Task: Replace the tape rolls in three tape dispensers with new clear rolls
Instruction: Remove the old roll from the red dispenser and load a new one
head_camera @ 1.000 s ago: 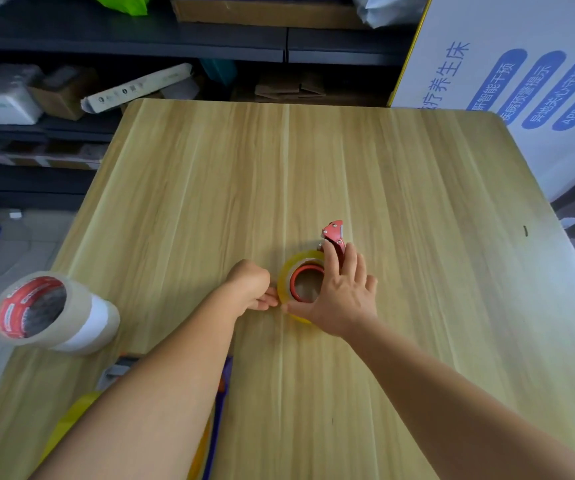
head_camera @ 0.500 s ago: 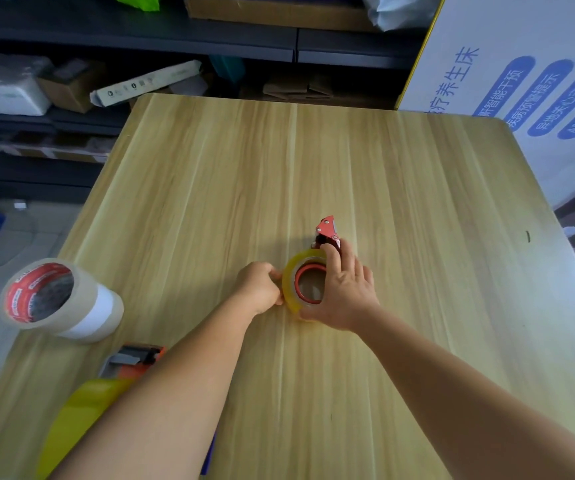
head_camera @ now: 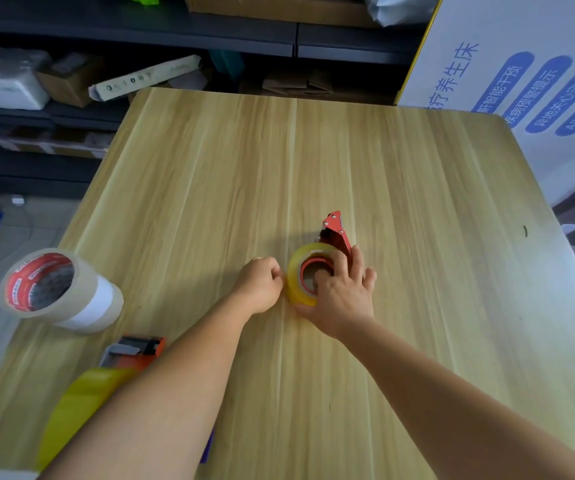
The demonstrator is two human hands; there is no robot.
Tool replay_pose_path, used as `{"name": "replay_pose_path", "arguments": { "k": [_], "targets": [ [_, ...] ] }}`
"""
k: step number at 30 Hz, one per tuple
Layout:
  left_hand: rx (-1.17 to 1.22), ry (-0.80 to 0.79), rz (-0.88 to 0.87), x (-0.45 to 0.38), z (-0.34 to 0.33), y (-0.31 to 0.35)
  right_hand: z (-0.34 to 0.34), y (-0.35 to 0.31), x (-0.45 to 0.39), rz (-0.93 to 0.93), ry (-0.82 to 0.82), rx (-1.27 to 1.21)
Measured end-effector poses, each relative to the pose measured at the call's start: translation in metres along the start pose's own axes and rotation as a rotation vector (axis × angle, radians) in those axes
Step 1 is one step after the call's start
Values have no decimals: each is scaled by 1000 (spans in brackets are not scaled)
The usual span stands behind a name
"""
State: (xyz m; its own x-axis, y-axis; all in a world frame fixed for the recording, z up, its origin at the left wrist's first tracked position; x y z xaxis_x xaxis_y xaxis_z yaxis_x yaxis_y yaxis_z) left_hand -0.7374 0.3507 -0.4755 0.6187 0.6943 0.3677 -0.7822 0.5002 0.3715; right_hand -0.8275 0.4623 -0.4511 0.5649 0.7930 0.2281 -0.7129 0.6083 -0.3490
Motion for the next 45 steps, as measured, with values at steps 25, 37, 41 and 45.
{"name": "replay_pose_path", "arguments": {
  "k": [25,37,41,45],
  "targets": [
    [-125,42,-434,13,48,121,16,46,21,-486,-299,-1228],
    [73,-134,-219,4,52,101,28,36,31,-223,-376,-1152],
    [70,-23,-69,-11,76,69,34,35,32,-131,-357,-1236],
    [174,-84,-27,-16,78,51,33,32,35,-74,-406,-1276]
  ]
}}
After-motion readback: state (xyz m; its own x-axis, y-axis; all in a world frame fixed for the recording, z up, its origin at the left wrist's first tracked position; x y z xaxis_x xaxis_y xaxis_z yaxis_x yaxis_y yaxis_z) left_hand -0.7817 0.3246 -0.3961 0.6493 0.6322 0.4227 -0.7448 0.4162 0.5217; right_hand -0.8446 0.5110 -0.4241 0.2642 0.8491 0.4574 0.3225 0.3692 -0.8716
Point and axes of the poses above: each hand's wrist, its own x-axis away from the middle knuckle, its own z-axis out of the back of the hand, y = z × x, the point moved 10 cm from there along -x, towards the middle knuckle, and after that the axes turned 14 degrees about -x, right-handed, at the moved point
